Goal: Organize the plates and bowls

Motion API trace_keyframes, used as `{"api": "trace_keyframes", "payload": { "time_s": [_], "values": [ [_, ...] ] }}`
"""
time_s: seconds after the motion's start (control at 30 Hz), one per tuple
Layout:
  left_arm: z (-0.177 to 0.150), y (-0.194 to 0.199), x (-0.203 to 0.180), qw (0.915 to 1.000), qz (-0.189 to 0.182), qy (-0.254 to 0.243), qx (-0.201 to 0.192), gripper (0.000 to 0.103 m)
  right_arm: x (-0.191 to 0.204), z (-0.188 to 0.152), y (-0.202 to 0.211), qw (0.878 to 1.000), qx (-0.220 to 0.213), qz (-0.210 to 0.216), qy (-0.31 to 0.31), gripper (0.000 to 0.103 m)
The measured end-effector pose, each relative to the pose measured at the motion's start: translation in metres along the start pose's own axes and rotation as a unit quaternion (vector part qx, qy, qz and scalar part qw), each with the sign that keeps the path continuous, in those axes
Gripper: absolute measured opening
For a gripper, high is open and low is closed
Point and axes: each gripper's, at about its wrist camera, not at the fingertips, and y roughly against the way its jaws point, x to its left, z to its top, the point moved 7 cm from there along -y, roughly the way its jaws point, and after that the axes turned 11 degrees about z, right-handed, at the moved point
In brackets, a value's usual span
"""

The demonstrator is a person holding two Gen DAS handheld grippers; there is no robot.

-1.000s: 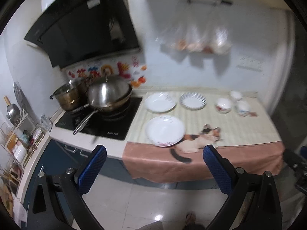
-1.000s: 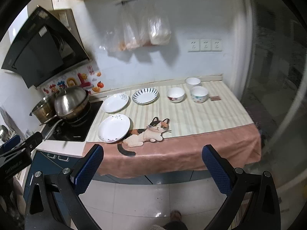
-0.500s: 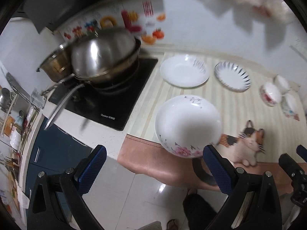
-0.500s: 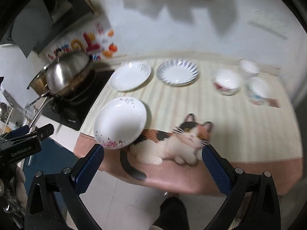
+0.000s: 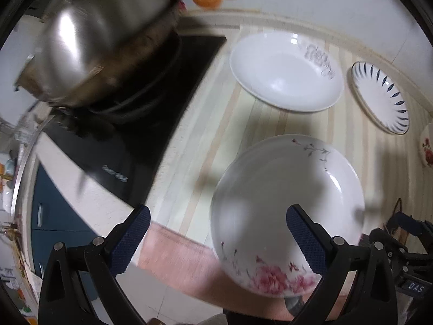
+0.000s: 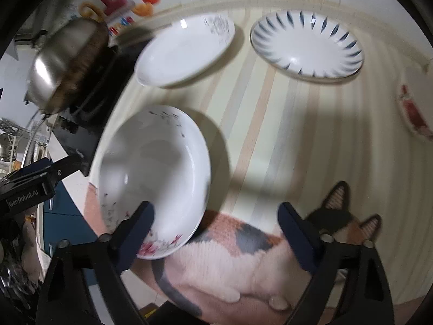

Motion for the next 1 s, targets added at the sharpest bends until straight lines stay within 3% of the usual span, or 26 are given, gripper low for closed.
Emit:
{"api": "trace_keyframes", "payload": {
  "time_s": [0.27,0.33,0.43,0.5,0.53,0.6,0.77,1.0],
  "values": [
    [0.005,-0.058,-0.007,0.9965,-0.044,-0.031,0.063,0.097,-0.004,0.002,-0.046,0.997,0.037,0.052,-0.050,0.061],
    [0.002,-0.069,-0.009,0.9943,-0.060,-0.039,0.079,0.090,-0.004,0.001,-0.054,0.996,0.046,0.057,-0.060,0.054],
    [-0.003,-0.079,-0.011,0.9907,-0.084,-0.051,0.094,0.072,0.001,0.000,-0.062,0.994,0.050,0.069,-0.072,0.039],
    [-0.006,-0.082,-0.012,0.9888,-0.100,-0.052,0.098,0.053,0.008,-0.002,-0.067,0.993,0.055,0.075,-0.077,0.028],
    [-0.006,-0.081,-0.014,0.9868,-0.119,-0.052,0.097,0.050,0.009,-0.002,-0.069,0.993,0.055,0.071,-0.075,0.027],
    [-0.007,-0.077,-0.016,0.9846,-0.139,-0.049,0.094,0.033,0.012,-0.002,-0.070,0.995,0.048,0.063,-0.067,0.026],
    [-0.009,-0.069,-0.018,0.9853,-0.140,-0.053,0.082,0.032,0.009,-0.004,-0.069,0.995,0.040,0.059,-0.068,0.016],
    [-0.011,-0.040,-0.022,0.9865,-0.140,-0.059,0.062,0.032,-0.003,-0.010,-0.055,0.994,0.033,0.065,-0.085,0.017]
  ]
}}
